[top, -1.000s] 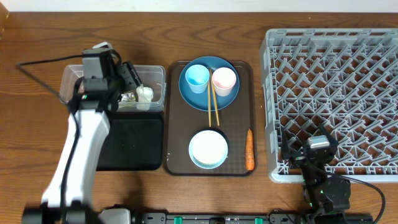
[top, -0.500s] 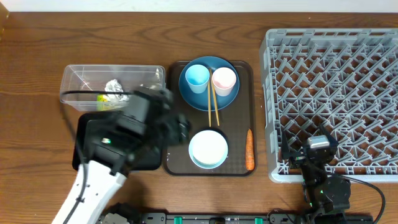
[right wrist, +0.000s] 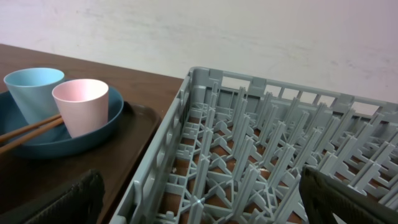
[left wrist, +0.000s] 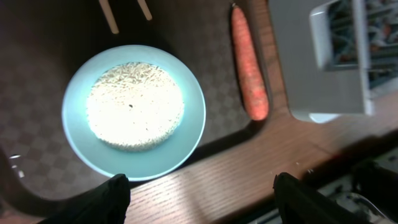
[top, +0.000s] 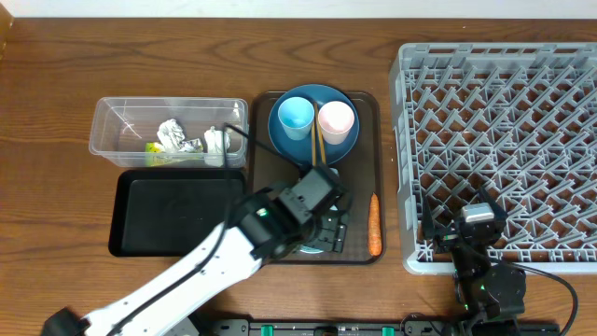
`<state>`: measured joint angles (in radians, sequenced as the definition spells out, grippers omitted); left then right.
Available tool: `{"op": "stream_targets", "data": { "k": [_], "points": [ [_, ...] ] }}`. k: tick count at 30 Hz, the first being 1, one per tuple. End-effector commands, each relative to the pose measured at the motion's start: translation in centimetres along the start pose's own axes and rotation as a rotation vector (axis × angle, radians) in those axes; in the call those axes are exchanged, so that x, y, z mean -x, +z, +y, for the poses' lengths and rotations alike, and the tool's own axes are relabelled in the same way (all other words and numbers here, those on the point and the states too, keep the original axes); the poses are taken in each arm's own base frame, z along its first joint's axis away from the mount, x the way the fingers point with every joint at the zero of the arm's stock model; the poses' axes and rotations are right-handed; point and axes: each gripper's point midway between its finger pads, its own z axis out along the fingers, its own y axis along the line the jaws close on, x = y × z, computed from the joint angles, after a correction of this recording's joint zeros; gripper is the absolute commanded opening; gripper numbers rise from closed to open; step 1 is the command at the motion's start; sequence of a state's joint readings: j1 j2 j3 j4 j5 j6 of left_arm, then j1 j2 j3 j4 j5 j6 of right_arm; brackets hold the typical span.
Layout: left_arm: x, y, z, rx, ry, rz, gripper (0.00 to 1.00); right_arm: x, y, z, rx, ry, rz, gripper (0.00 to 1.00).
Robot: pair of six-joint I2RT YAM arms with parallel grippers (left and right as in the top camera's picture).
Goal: Sort waste into correct bins and load items into the dishwasher rack
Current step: 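Move the left gripper to the rim of the light-blue rice bowl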
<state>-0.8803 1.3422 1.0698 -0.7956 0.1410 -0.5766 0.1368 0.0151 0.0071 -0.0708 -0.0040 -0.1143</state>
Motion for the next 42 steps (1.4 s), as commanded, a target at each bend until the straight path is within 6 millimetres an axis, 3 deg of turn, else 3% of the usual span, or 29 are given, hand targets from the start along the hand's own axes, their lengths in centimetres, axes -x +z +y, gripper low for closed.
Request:
{"op": "stream_targets", "data": {
  "k": [1,6,11,17,23,24,26,28,29,31,36,38,42],
  "points": [
    [0.5,1.3,0.0,0.038,-0.022,0.002,0.76,-0.2,0.0,0.2,0.008,-0.007,0.005,0.99],
    [0.4,2.8,0.0,0.055,-0.029,0.026,0.71,-0.2,0.0,0.2,0.007,-0.007,0.005,0.99],
    [0.3,2.9,0.0,0.056,-0.031,0.029,0.61,-0.2,0.0,0.2,0.008,-0.007,0.005,0.99],
    [-0.3,3.2,-1.6,0.052,-0.022,0.012,0.49,-0.2,0.0,0.2,0.008,-0.007,0.005,0.99],
    [-0.2,3.5,-2.4,0.084,0.037,-0.046,0.48,-0.2,0.0,0.2,0.008,-0.007,0.005,0.99],
    [-0.2,3.5,-2.4,0.084,0.037,-0.047,0.53,-0.2,0.0,0.2,0.008,-0.007,0.005,0.99],
    [-0.1,3.5,-2.3,0.085,0.034,-0.049,0.73,-0.2,0.0,0.2,0.008,-0.007,0.005,0.99],
    [0.1,3.5,-2.3,0.081,0.027,-0.055,0.83,-0.2,0.0,0.2,0.008,-0.007,0.005,0.99],
    [0.3,3.5,-2.4,0.077,0.027,-0.060,0.88,-0.2,0.0,0.2,0.008,-0.007,0.005,0.99],
    [0.5,3.5,-2.6,0.068,0.027,-0.070,0.89,-0.2,0.0,0.2,0.008,-0.007,0.005,0.99],
    [0.7,3.9,-2.8,0.060,-0.021,-0.079,0.52,-0.2,0.0,0.2,0.007,-0.007,0.005,0.99],
    [0.6,4.5,-2.5,0.075,-0.039,-0.076,0.45,-0.2,0.0,0.2,0.008,-0.007,0.005,0.99],
    [0.5,6.0,-1.3,0.142,-0.060,-0.070,0.41,-0.2,0.0,0.2,0.008,-0.007,0.005,0.99]
  ]
}}
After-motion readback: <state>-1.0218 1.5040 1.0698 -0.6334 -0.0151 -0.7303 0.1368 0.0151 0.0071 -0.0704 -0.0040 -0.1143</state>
